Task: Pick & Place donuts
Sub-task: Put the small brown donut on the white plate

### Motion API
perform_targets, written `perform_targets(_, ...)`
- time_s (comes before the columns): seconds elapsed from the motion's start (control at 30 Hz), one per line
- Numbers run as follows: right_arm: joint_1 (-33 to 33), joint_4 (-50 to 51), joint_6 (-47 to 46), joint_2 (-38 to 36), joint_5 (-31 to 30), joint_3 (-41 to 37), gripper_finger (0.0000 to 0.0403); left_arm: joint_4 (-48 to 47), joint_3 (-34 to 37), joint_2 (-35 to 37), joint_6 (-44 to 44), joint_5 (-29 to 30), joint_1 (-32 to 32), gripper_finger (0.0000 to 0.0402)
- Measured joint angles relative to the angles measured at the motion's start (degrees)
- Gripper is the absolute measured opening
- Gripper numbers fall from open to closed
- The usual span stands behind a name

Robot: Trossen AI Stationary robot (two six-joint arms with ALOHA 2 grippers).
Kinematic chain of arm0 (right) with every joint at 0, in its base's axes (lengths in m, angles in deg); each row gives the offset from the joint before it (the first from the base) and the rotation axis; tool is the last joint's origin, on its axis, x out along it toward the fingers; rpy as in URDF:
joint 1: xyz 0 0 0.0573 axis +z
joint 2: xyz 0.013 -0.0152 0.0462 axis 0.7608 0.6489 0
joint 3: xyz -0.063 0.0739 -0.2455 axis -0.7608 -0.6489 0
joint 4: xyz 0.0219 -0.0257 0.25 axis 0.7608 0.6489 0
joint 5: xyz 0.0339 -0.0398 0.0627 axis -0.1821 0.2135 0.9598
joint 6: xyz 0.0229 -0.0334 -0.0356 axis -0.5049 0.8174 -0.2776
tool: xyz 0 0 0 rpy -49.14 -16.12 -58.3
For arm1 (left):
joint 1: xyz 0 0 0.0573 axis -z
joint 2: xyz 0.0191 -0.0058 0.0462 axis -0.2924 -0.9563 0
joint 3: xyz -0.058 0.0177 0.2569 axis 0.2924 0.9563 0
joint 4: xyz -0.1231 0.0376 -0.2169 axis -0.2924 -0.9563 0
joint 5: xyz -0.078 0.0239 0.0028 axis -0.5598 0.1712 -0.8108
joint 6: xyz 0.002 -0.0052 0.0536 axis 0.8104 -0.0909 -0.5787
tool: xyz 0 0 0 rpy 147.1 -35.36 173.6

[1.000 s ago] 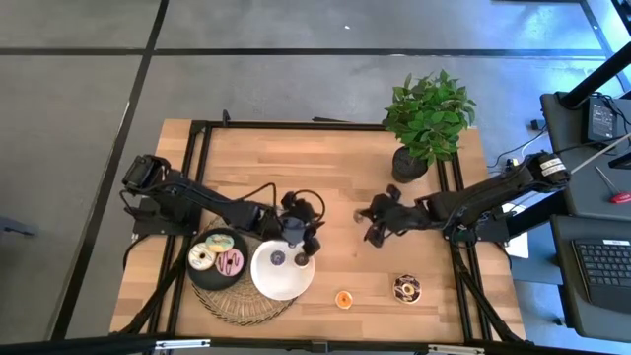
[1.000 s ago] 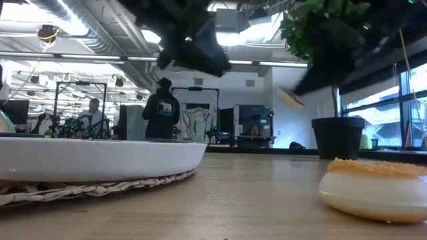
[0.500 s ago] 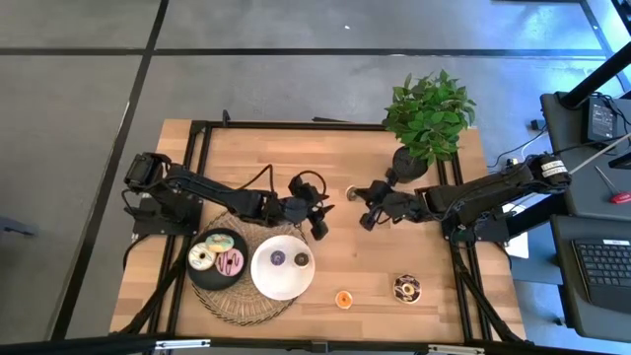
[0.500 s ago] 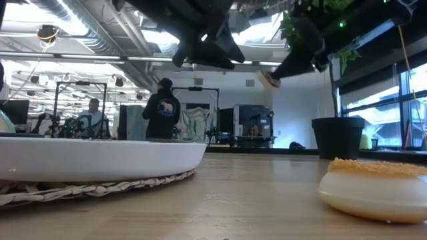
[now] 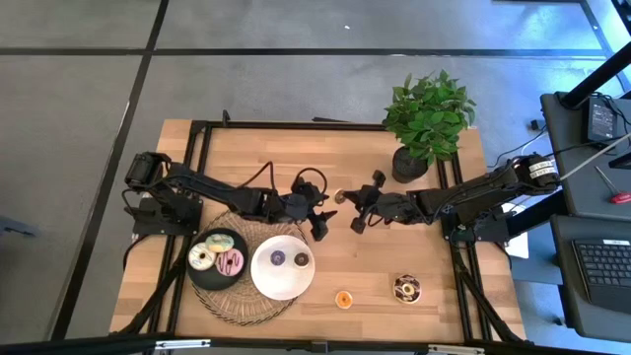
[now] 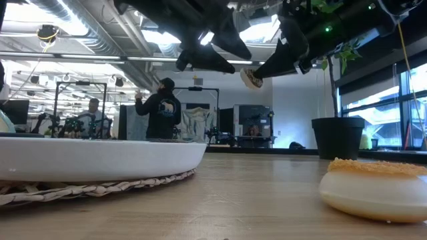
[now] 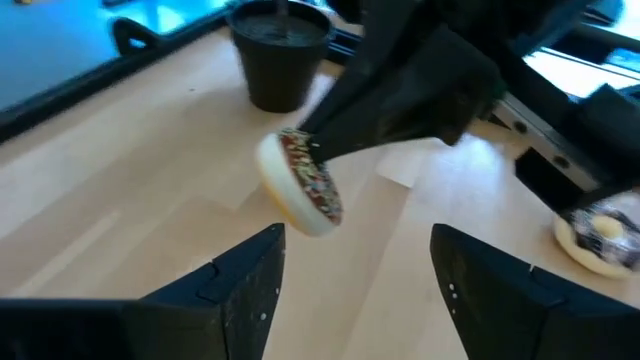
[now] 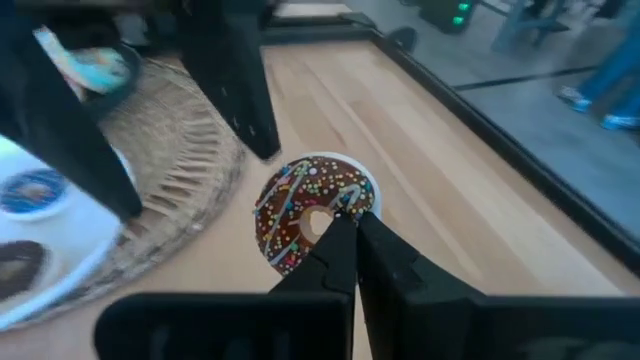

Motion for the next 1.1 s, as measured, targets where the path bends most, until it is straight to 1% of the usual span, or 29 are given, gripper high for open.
perform_targets(0.1,0.0,-0.4,-0.3,0.0,2.1,0.0,0.0006,0.0,0.0,0.0,-0.6,-0.4,0.1,0.0243)
perform_targets(0.27,0.0,-1.7,-0.4,0.0,2.5,0.0,0.0006,-0.2,0.0,0.0,-0.5,2.6,-0.1,0.0242)
perform_targets(0.37,0.1,-2.8,-0.3,0.0,4.5,0.0,0.0006,-0.4,0.0,0.0,-0.7,4.2,-0.2,0.024)
perform_targets(0.47,0.2,-2.8,-0.2,0.0,5.0,0.0,0.0006,-0.4,0.0,0.0,-2.5,4.4,-0.2,0.0235)
perform_targets(0.63,0.2,-3.3,-0.2,0.0,6.0,0.0,0.0006,-0.9,0.0,0.0,-3.0,4.5,-0.2,0.0222)
perform_targets(0.8,0.2,-3.6,-0.2,0.0,6.6,0.0,0.0006,-1.9,0.0,0.0,-3.0,4.4,-0.2,0.0196)
perform_targets(1.1,0.2,-4.1,0.0,0.0,7.4,0.0,0.0006,-2.2,0.0,0.0,-3.1,4.2,-0.2,0.0127)
